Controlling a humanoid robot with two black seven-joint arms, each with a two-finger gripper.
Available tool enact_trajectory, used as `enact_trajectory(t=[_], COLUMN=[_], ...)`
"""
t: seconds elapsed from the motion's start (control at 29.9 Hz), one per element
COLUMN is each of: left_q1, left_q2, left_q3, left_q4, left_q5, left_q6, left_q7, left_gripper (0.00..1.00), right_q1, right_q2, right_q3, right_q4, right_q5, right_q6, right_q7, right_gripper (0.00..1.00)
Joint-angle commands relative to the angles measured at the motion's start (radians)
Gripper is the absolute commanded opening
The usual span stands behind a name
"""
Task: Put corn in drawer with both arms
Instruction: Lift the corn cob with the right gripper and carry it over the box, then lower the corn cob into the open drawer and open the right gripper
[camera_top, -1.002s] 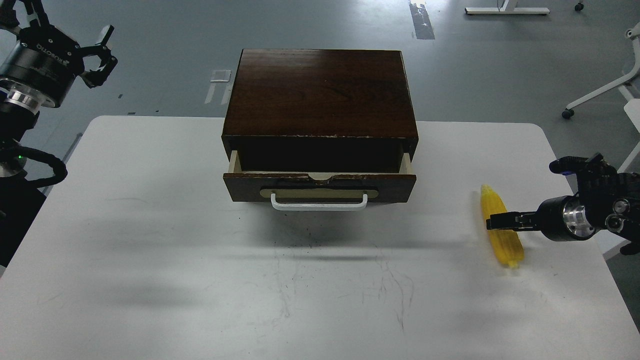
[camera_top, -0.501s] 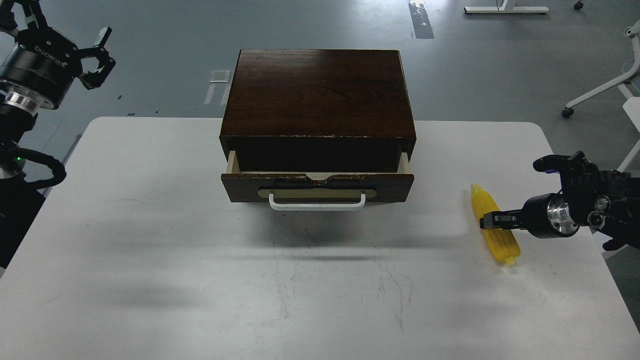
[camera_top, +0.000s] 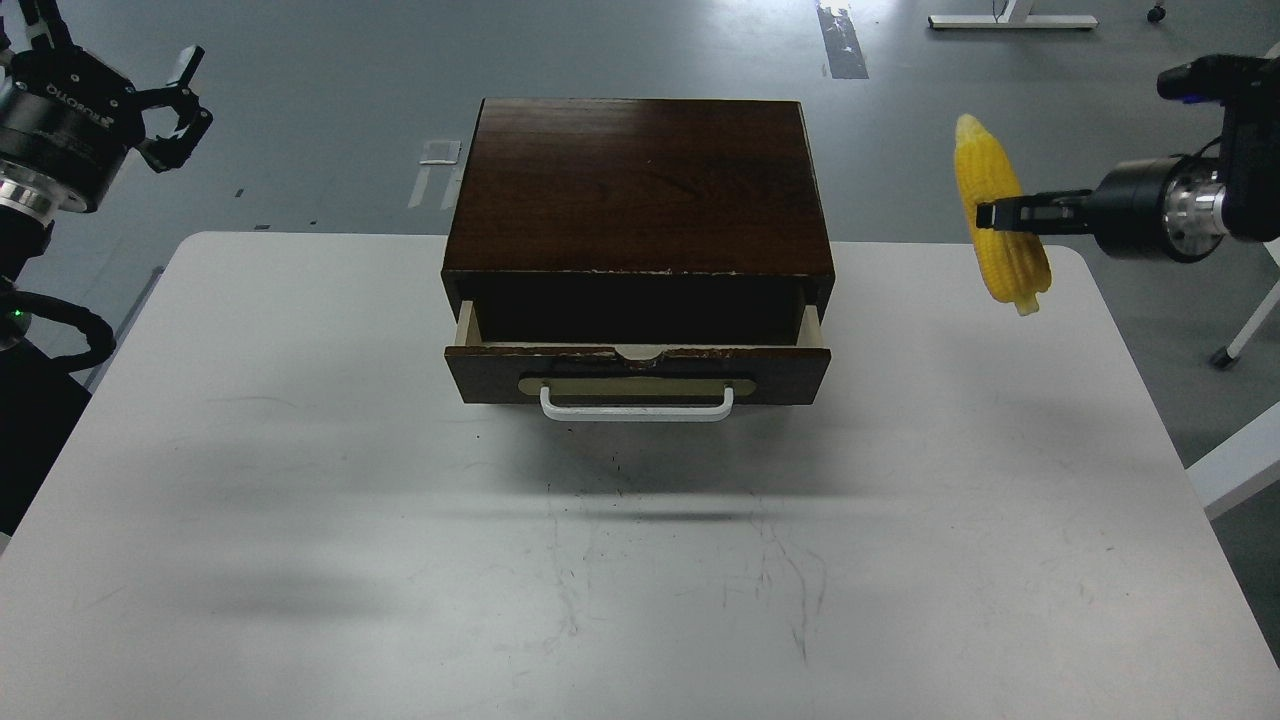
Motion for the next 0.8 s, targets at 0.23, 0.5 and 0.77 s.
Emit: enact_trajectory(t=[0.23, 0.5, 0.77], left_q1=[-0.005, -0.006, -0.006], left_q2=[0.021, 0.027, 0.050], left_q3=[0.002, -0.007, -0.007], left_q4=[-0.001, -0.001, -0.001], left_q5=[0.005, 0.004, 0.004], left_q6=[0.000, 0.000, 0.000], left_q7=[0.005, 0.003, 0.002], left_gripper=[0.98, 0.98, 0.98], right_q1=[0.268, 0.241, 0.204], right_q2=[0.132, 0.240, 0.302], right_q3=[-0.005, -0.011, -0.012], right_q4=[0.190, 0.230, 0.383], right_q5=[-0.215, -0.467, -0.626], right_q6=[0.003, 0.001, -0.001], right_q7=[0.004, 0.018, 0.019], right_gripper=[0.06, 0.05, 0.05])
